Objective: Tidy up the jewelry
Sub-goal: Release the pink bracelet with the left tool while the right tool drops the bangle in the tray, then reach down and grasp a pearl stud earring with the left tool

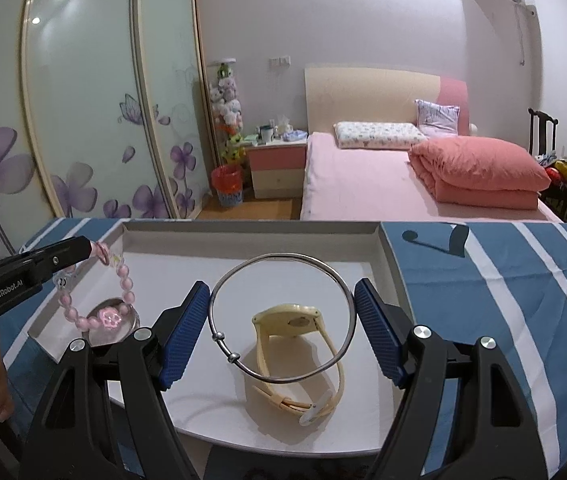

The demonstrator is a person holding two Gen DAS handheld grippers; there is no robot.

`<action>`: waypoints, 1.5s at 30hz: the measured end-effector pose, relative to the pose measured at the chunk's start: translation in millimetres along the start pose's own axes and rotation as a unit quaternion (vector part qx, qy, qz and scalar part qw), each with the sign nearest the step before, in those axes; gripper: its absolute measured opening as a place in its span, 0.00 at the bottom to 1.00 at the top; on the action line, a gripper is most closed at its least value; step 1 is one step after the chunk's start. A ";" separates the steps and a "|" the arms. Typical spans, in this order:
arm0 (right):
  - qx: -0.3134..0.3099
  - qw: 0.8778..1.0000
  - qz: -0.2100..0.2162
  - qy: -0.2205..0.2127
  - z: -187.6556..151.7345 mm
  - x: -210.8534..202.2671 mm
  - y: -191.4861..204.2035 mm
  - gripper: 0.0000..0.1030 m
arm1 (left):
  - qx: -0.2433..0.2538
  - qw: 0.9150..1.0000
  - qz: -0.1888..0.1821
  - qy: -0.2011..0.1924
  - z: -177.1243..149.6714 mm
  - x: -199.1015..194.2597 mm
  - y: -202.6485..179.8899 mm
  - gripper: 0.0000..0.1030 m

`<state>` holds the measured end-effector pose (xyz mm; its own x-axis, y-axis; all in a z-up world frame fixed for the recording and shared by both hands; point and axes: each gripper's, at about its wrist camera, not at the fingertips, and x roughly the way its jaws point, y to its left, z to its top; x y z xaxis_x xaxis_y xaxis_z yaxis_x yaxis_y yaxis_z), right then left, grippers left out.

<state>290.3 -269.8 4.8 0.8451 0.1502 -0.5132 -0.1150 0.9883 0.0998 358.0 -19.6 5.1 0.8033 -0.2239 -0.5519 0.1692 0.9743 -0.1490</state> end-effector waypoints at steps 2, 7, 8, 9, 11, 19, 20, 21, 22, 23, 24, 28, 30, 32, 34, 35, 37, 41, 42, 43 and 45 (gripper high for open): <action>0.000 1.000 0.001 0.005 -2.1 0.2 -1.8 0.73 | -0.003 1.000 -0.001 0.000 0.0 2.3 2.8 0.14; -0.002 1.000 0.002 -0.009 -0.3 -5.0 0.1 0.79 | -0.005 1.000 0.000 -0.006 1.0 -0.4 2.7 0.20; -0.002 1.000 0.002 -0.011 -0.1 -7.3 0.6 0.79 | -0.005 1.000 0.001 -0.006 1.2 -1.4 2.5 0.20; -0.001 1.000 0.001 -0.012 0.6 -7.2 0.9 0.79 | -0.005 1.000 0.001 -0.007 1.9 -2.3 1.9 0.20; 0.001 1.000 0.002 -0.015 1.9 -10.2 1.3 0.79 | -0.005 1.000 0.003 -0.009 2.5 -5.9 1.8 0.20; 0.001 0.999 0.008 -0.034 2.1 -38.3 0.4 0.79 | 0.000 1.000 0.004 -0.020 2.1 -32.8 3.6 0.20; 0.000 0.999 0.011 -0.036 -0.3 -45.2 1.6 0.79 | 0.004 1.000 0.003 -0.020 -0.2 -38.6 2.8 0.20; -0.001 0.999 0.013 -0.037 -2.8 -50.6 2.6 0.79 | 0.008 1.000 0.002 -0.020 -3.3 -44.2 2.6 0.20; -0.003 0.999 0.015 -0.037 -6.9 -58.8 4.4 0.79 | 0.011 1.000 -0.001 -0.019 -6.7 -49.7 2.4 0.20; -0.005 0.999 0.016 -0.037 -8.8 -63.1 4.7 0.79 | 0.016 1.000 -0.003 -0.017 -12.3 -58.4 2.6 0.20; -0.007 0.999 0.017 -0.038 -11.7 -69.5 5.6 0.79 | 0.019 1.000 -0.005 -0.014 -16.2 -63.0 2.5 0.20; -0.013 0.999 0.020 -0.032 -29.3 -93.2 9.8 0.79 | 0.035 0.999 -0.014 0.008 -41.5 -83.9 0.2 0.20; -0.014 0.999 0.019 -0.026 -36.8 -100.3 10.5 0.79 | 0.039 0.999 -0.022 0.030 -58.5 -90.3 -1.3 0.20; -0.013 1.000 0.019 -0.019 -46.0 -107.7 10.9 0.79 | 0.045 0.997 -0.030 0.051 -72.3 -92.0 -2.5 0.20; -0.009 1.000 0.020 -0.014 -52.5 -113.0 9.9 0.79 | 0.052 0.996 -0.035 0.068 -83.5 -92.8 -5.4 0.20; -0.006 1.000 0.021 -0.010 -56.1 -115.7 9.0 0.79 | 0.056 0.995 -0.040 0.077 -89.5 -92.9 -8.0 0.20; -0.002 1.000 0.021 -0.005 -62.4 -119.7 6.7 0.79 | 0.062 0.993 -0.044 0.087 -97.4 -92.4 -12.4 0.20; 0.004 1.000 0.021 0.003 -72.6 -126.9 2.4 0.79 | 0.072 0.990 -0.051 0.109 -109.1 -85.6 -23.3 0.20; 0.005 1.000 0.021 0.004 -74.0 -127.6 2.4 0.79 | 0.072 0.990 -0.051 0.114 -110.0 -82.8 -24.6 0.20; 0.007 1.000 0.020 0.006 -75.0 -127.6 1.0 0.79 | 0.072 0.989 -0.051 0.119 -111.6 -79.7 -25.0 0.20; 0.009 1.000 0.018 0.008 -80.2 -130.2 -0.7 0.79 | 0.071 0.987 -0.050 0.135 -114.1 -70.9 -26.7 0.20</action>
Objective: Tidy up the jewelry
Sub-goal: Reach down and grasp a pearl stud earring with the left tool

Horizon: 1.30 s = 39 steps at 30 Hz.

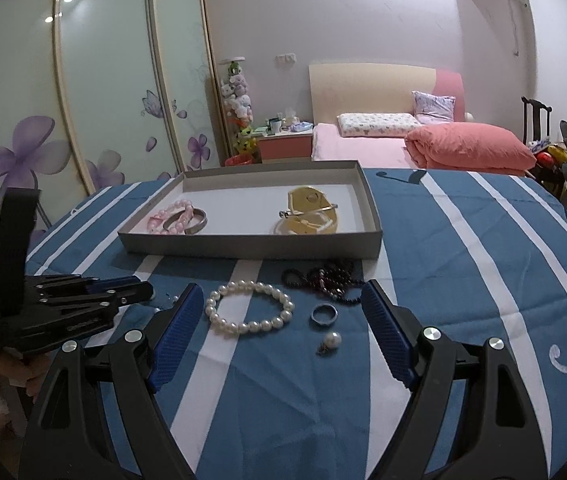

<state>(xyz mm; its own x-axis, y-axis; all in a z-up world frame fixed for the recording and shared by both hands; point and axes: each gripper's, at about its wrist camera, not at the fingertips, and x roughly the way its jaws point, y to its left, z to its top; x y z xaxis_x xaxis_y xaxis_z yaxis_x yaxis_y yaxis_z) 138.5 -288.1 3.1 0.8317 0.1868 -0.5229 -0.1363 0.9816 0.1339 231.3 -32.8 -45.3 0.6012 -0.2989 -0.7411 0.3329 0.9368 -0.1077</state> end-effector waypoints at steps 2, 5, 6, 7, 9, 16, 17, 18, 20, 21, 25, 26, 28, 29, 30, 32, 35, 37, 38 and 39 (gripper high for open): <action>0.003 1.000 -0.001 0.003 -1.3 1.0 -2.7 0.79 | -0.003 1.000 -0.003 0.006 0.2 3.2 -0.8 0.19; 0.008 1.000 -0.002 0.008 -2.5 4.1 -5.1 0.79 | 0.001 1.000 0.002 0.008 0.8 5.2 -3.0 0.19; 0.009 1.000 -0.002 0.010 -3.2 5.0 -5.0 0.79 | 0.002 1.000 0.004 0.008 1.2 5.7 -3.7 0.19; 0.009 1.000 -0.001 0.012 -3.5 6.8 -4.9 0.79 | 0.003 1.000 0.006 0.009 1.5 6.3 -4.4 0.19; 0.008 1.000 0.001 0.015 -4.7 8.2 -5.2 0.79 | 0.007 1.000 0.013 0.012 2.2 7.6 -5.0 0.19; 0.007 1.000 0.003 0.021 -6.1 10.4 -4.7 0.79 | 0.006 0.999 0.026 0.018 2.5 9.9 -3.6 0.23; 0.008 1.000 0.004 0.022 -6.0 10.5 -4.9 0.79 | 0.007 0.999 0.027 0.021 2.8 10.9 -4.0 0.23; 0.008 1.000 0.004 0.022 -6.2 10.5 -4.9 0.79 | 0.009 0.999 0.028 0.023 3.0 11.9 -4.6 0.23; 0.009 1.000 0.004 0.022 -5.7 11.1 -5.2 0.79 | 0.012 0.999 0.030 0.026 3.5 13.6 -5.7 0.23; 0.009 1.000 0.004 0.023 -5.8 11.7 -4.8 0.79 | 0.013 0.999 0.032 0.025 4.2 14.1 -6.2 0.23; 0.011 1.000 0.005 0.023 -5.6 11.9 -5.4 0.79 | 0.015 0.999 0.041 0.026 5.7 16.6 -6.9 0.19; 0.011 1.000 0.005 0.023 -5.7 12.1 -5.5 0.79 | 0.014 0.999 0.041 0.026 6.0 16.8 -6.7 0.19; 0.012 1.000 0.005 0.024 -5.5 12.6 -5.7 0.79 | 0.013 0.999 0.042 0.026 6.0 16.6 -6.2 0.18; 0.012 1.000 0.004 0.025 -5.8 12.9 -5.9 0.79 | 0.013 0.999 0.043 0.025 5.9 16.3 -5.8 0.18; 0.013 1.000 0.004 0.026 -6.0 13.4 -6.2 0.79 | 0.013 0.999 0.046 0.024 6.0 15.9 -5.5 0.15; 0.013 0.999 0.002 0.031 -6.3 14.9 -7.7 0.78 | 0.013 0.998 0.055 0.023 6.3 15.1 -1.6 0.15; 0.014 0.999 -0.008 0.046 -5.6 21.3 -11.2 0.73 | -0.006 0.997 0.071 0.022 7.3 13.4 14.7 0.15; 0.018 0.998 -0.012 0.061 -5.6 28.0 -14.6 0.68 | -0.019 0.996 0.084 0.020 8.7 12.5 26.3 0.15; 0.021 0.997 -0.014 0.072 -5.9 32.4 -16.3 0.64 | -0.028 0.995 0.090 0.019 9.1 11.5 33.8 0.15; 0.023 0.996 -0.016 0.082 -6.4 36.0 -17.9 0.63 | -0.034 0.995 0.094 0.019 8.9 10.5 38.9 0.15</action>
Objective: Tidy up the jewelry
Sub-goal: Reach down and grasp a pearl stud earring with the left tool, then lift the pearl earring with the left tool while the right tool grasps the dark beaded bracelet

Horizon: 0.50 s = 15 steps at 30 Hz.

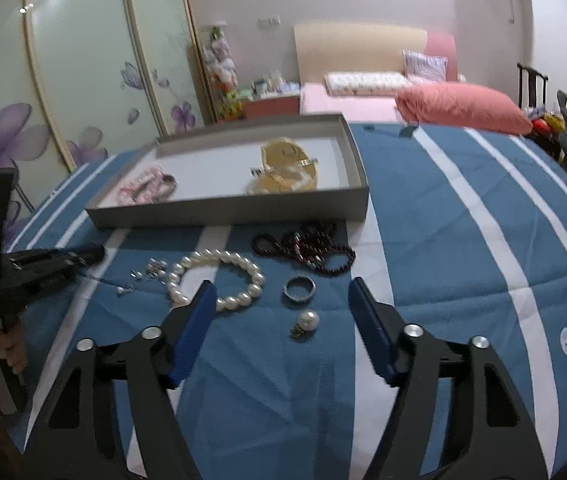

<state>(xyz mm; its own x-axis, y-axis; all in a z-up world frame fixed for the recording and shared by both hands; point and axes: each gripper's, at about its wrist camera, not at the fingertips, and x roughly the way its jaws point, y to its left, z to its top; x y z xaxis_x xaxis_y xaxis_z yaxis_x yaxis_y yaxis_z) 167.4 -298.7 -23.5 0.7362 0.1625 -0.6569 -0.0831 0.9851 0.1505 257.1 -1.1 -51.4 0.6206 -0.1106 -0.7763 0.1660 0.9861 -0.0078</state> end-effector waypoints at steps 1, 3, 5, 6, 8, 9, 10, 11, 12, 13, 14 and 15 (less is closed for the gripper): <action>0.001 1.000 -0.002 0.009 -0.2 3.2 -1.2 0.59 | -0.006 1.000 0.003 0.000 0.4 0.1 4.7 0.15; 0.005 0.999 -0.005 0.031 -1.4 10.2 -3.3 0.54 | -0.018 1.000 0.007 -0.001 1.2 0.1 14.6 0.15; 0.005 0.999 -0.009 0.045 -3.4 13.4 -4.1 0.50 | -0.028 1.000 0.008 -0.001 1.2 -0.6 21.6 0.15; 0.006 0.999 -0.012 0.049 -3.8 14.5 -4.4 0.50 | -0.032 0.999 0.007 -0.002 1.2 -0.9 23.9 0.15; 0.008 0.998 -0.016 0.052 -3.4 16.5 -5.8 0.47 | -0.036 0.999 0.004 -0.002 1.0 -0.8 26.5 0.15; 0.010 0.998 -0.022 0.051 -1.2 17.7 -6.9 0.46 | -0.036 0.999 0.003 -0.002 0.8 -0.8 26.7 0.15; 0.012 0.998 -0.024 0.050 0.2 18.0 -8.0 0.46 | -0.035 0.999 0.002 -0.002 0.6 -1.2 26.8 0.15; 0.016 0.998 -0.025 0.047 3.4 18.6 -9.9 0.46 | -0.035 0.999 0.002 -0.002 0.4 -1.1 26.7 0.15; 0.020 0.998 -0.025 0.045 7.0 19.6 -11.7 0.46 | -0.036 0.999 0.001 -0.002 0.0 -1.5 27.3 0.15; 0.022 0.998 -0.028 0.044 10.8 21.4 -13.3 0.46 | -0.037 0.999 0.000 -0.002 0.0 -1.8 28.0 0.15; 0.024 0.998 -0.029 0.045 14.1 23.9 -14.7 0.46 | -0.038 0.999 -0.001 -0.002 -0.2 -2.2 28.5 0.15; 0.027 0.998 -0.030 0.047 17.2 27.1 -16.1 0.46 | -0.038 0.999 -0.002 -0.002 1.3 -1.2 29.5 0.15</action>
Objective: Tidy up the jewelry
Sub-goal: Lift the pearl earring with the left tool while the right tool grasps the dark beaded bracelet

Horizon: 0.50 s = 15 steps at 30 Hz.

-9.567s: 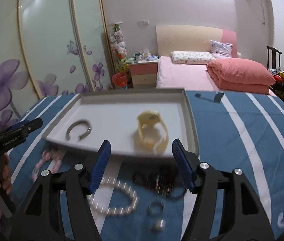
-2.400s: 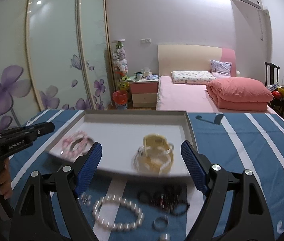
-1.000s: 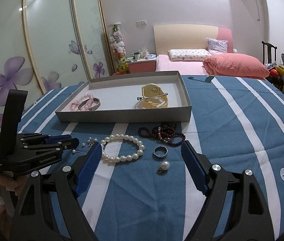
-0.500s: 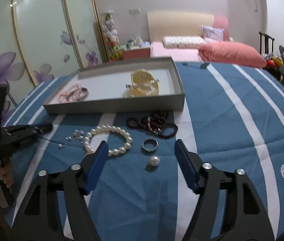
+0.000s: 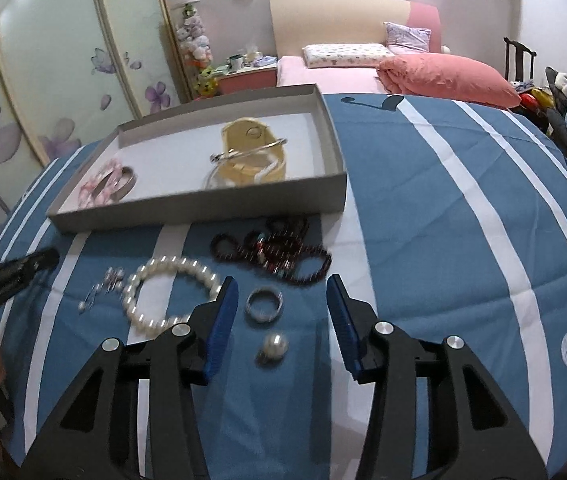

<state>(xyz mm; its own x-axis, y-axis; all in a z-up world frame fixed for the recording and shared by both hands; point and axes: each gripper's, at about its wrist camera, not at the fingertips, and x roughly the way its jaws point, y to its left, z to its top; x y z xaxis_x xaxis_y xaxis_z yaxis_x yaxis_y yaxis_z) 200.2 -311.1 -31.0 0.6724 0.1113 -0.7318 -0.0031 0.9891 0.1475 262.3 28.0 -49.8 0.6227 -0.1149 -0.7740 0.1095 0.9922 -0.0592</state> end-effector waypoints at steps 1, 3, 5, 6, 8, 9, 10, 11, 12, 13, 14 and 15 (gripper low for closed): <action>0.003 1.000 0.001 0.002 2.7 2.7 -0.9 0.46 | 0.000 1.000 -0.001 0.000 0.2 -0.1 0.6 0.15; 0.007 1.000 0.006 0.008 9.4 10.1 -1.9 0.46 | -0.001 1.000 -0.002 0.000 0.0 -0.4 0.1 0.15; 0.006 1.000 0.003 0.010 13.8 15.3 -0.5 0.46 | -0.002 1.000 -0.003 0.000 0.4 -0.5 0.3 0.15; 0.004 1.000 0.002 0.012 15.7 18.3 0.4 0.46 | -0.002 1.000 -0.004 0.000 0.4 -0.5 0.4 0.15; 0.002 1.000 0.001 0.018 18.4 24.1 1.3 0.47 | -0.002 1.000 -0.004 0.000 0.5 -0.5 0.4 0.15; 0.000 1.000 0.001 0.021 19.2 27.3 1.5 0.48 | -0.002 1.000 -0.005 0.000 0.8 -0.7 0.6 0.15; -0.005 1.000 -0.005 0.018 20.7 28.4 2.2 0.50 | -0.002 1.000 -0.006 0.001 0.9 -0.5 0.3 0.15; -0.011 1.000 -0.010 0.019 22.6 30.1 3.9 0.50 | -0.002 1.000 -0.006 0.001 0.6 -0.9 -0.2 0.15; -0.016 1.000 -0.014 0.019 23.5 31.1 5.3 0.50 | -0.002 1.000 -0.007 0.001 0.8 -0.7 0.0 0.15; -0.019 1.000 -0.016 0.020 23.4 31.5 6.4 0.50 | -0.002 1.000 -0.007 0.001 0.8 -0.7 0.0 0.15; -0.026 0.999 -0.022 0.021 23.2 31.8 8.3 0.50 | -0.002 1.000 -0.007 0.001 0.8 -0.8 -0.1 0.15; -0.033 0.999 -0.028 0.021 22.7 32.0 9.5 0.50 | -0.002 1.000 -0.008 0.001 1.1 -0.6 -0.5 0.15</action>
<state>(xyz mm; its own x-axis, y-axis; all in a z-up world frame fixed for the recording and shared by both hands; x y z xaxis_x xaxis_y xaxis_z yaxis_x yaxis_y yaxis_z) 238.5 -300.3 -37.9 0.6409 0.0591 -0.7653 -0.0173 0.9979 0.0625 262.7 27.6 -48.7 0.6192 -0.1308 -0.7743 0.1159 0.9904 -0.0747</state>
